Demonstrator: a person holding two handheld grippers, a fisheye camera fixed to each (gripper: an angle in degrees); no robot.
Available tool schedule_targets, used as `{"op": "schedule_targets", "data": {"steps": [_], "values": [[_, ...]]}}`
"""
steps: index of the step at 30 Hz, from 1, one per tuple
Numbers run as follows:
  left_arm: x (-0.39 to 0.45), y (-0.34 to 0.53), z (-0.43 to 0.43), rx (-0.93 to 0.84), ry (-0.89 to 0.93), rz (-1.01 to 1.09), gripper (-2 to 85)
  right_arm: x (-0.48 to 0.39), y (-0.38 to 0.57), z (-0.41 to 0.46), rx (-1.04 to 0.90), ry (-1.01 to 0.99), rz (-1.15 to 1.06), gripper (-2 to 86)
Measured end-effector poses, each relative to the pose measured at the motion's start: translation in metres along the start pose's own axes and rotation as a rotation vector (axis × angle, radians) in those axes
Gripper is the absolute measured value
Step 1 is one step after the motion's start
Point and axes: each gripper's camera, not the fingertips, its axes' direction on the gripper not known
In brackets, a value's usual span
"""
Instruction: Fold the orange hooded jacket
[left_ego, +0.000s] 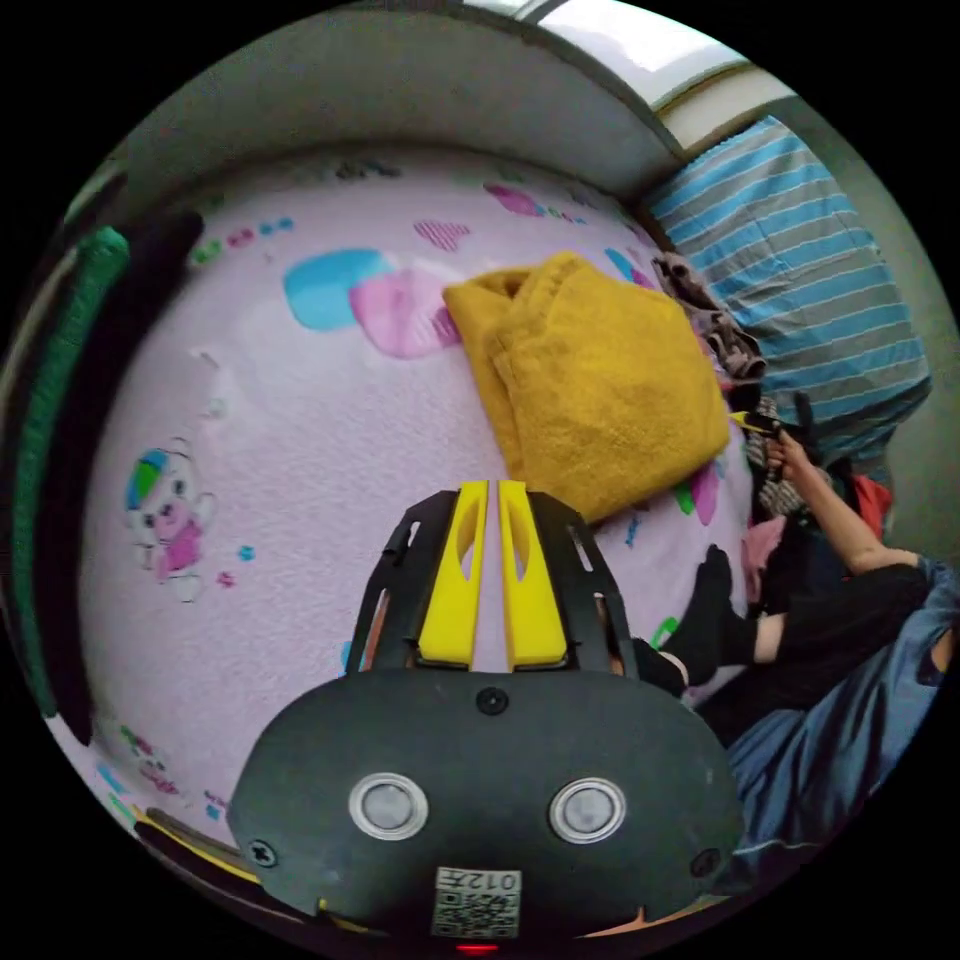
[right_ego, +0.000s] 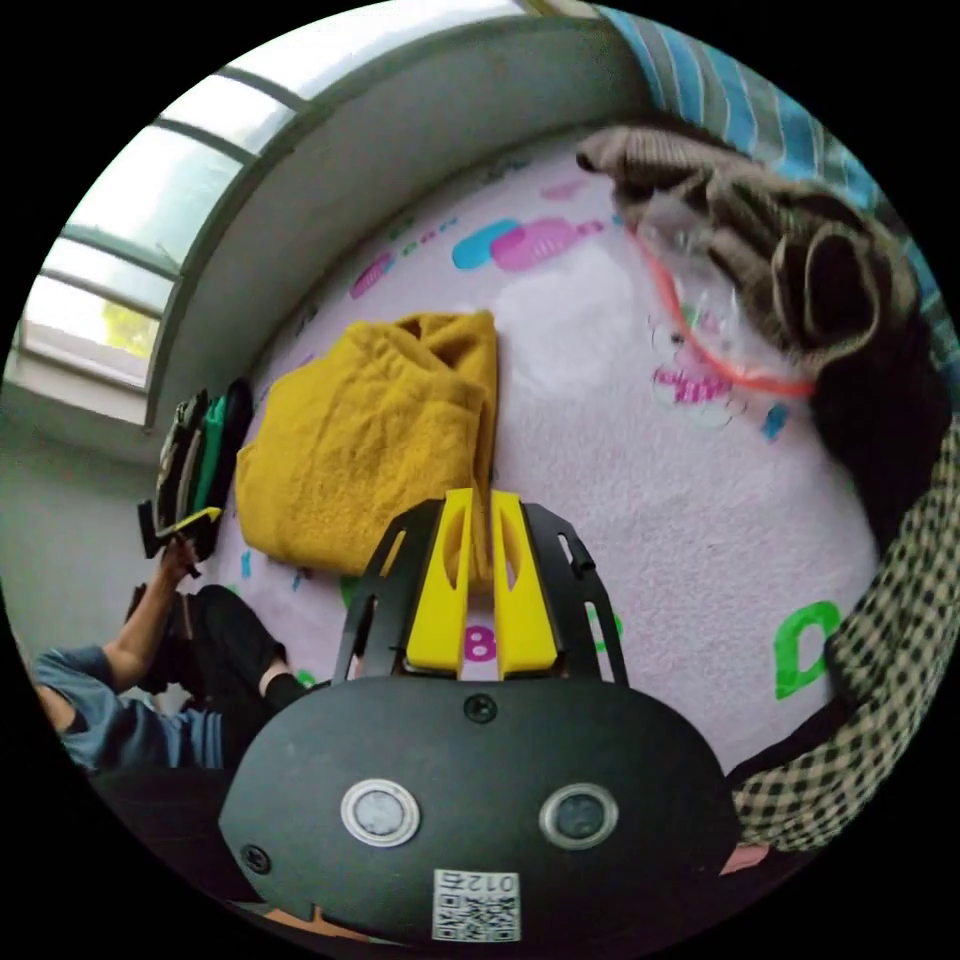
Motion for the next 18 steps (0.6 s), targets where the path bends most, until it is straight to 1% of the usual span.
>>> {"op": "schedule_targets", "data": {"steps": [2,3,5,7,10,13,15,16,18], "values": [[0.032,-0.002,-0.025,0.094,-0.116,0.057,1.2,-0.037,0.003,-0.016,0.105,0.082,-0.094,1.5],[0.058,-0.009,-0.034,0.148,-0.176,0.098,1.1,-0.048,0.002,-0.016,0.114,0.097,-0.125,1.3],[0.104,-0.025,-0.034,0.188,-0.219,0.205,0.9,-0.096,-0.008,0.0,0.08,0.142,-0.262,0.5],[0.152,-0.045,-0.021,0.18,-0.24,0.314,0.8,-0.13,-0.016,0.021,0.042,0.188,-0.357,0.0],[0.233,-0.082,0.014,0.155,-0.193,0.473,0.6,-0.175,-0.029,0.052,0.013,0.226,-0.456,-0.7],[0.272,-0.105,0.039,0.154,-0.25,0.514,0.6,-0.203,-0.042,0.08,-0.021,0.274,-0.506,-0.9],[0.295,-0.128,0.067,0.111,-0.323,0.523,0.6,-0.213,-0.051,0.094,-0.025,0.332,-0.516,-0.9],[0.298,-0.14,0.083,0.062,-0.387,0.497,0.5,-0.215,-0.058,0.104,-0.065,0.354,-0.518,-0.9],[0.297,-0.152,0.098,0.006,-0.368,0.476,0.5,-0.217,-0.069,0.115,-0.106,0.343,-0.5,-0.9]]}}
